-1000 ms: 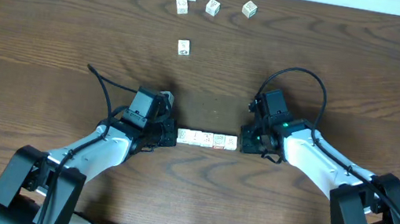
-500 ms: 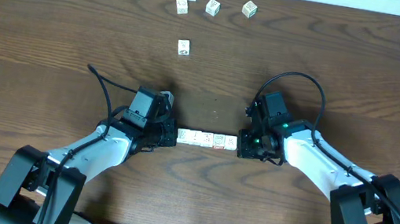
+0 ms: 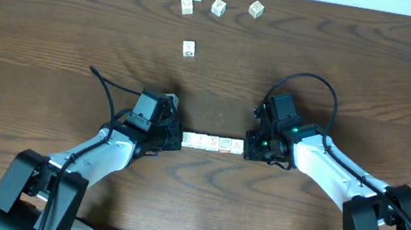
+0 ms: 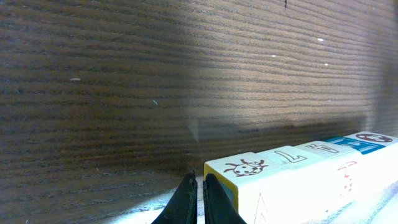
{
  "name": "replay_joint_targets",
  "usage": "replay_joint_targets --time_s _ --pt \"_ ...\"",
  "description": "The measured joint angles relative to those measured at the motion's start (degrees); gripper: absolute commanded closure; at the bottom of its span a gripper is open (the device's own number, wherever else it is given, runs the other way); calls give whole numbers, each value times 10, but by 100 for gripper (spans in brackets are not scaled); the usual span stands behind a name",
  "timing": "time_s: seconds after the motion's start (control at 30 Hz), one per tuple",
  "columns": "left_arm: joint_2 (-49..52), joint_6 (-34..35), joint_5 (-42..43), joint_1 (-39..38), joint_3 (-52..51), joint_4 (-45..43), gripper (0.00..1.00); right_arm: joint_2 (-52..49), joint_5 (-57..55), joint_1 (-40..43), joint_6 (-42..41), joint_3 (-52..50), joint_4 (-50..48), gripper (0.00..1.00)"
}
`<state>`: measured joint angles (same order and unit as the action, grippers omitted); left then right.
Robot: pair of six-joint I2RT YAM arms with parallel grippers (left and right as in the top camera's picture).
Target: Lift 5 blocks
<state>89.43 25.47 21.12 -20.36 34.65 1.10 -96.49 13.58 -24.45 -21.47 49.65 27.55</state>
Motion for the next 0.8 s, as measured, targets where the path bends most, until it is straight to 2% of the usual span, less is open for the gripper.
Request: replay_joint_targets --time_s 0.33,0.8 --pt "0 0 0 0 0 0 93 0 34 0 -7 0 -30 99" --pt "0 0 0 0 0 0 93 0 21 0 -9 0 -27 99"
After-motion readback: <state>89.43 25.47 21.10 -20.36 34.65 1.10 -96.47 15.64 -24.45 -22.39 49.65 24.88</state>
